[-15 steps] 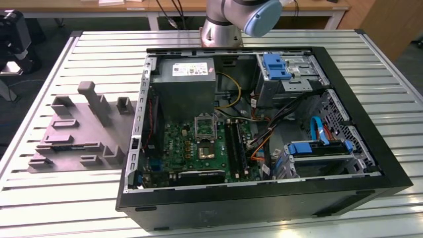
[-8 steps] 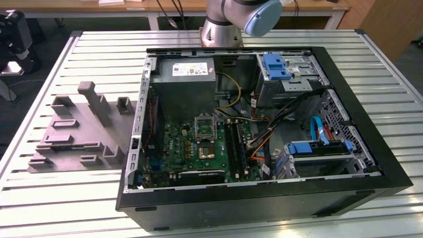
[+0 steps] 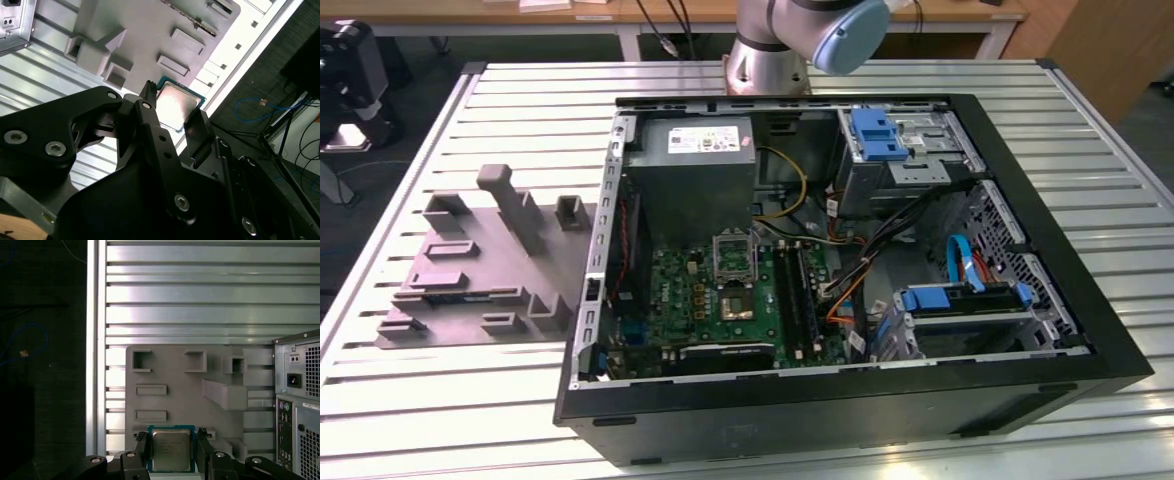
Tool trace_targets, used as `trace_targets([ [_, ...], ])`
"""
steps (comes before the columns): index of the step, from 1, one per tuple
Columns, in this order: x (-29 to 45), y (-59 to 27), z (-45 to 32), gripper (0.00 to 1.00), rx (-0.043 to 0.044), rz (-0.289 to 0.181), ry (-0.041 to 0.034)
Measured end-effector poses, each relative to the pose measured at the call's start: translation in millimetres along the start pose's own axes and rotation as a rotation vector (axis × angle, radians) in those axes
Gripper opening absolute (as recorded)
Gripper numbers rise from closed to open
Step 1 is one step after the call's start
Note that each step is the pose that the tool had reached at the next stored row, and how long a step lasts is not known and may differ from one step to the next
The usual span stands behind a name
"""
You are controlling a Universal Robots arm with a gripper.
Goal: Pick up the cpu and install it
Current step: 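Pick up the cpu and move it towards the insertion slot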
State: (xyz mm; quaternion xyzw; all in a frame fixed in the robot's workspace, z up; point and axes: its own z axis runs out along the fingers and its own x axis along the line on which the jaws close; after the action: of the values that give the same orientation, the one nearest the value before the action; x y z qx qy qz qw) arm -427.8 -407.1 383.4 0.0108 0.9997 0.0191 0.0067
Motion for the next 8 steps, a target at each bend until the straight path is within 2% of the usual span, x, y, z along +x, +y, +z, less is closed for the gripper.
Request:
trace_targets([
  [8,-2.1,0.1,0.0,0.47,0.0,0.0,0.0001],
])
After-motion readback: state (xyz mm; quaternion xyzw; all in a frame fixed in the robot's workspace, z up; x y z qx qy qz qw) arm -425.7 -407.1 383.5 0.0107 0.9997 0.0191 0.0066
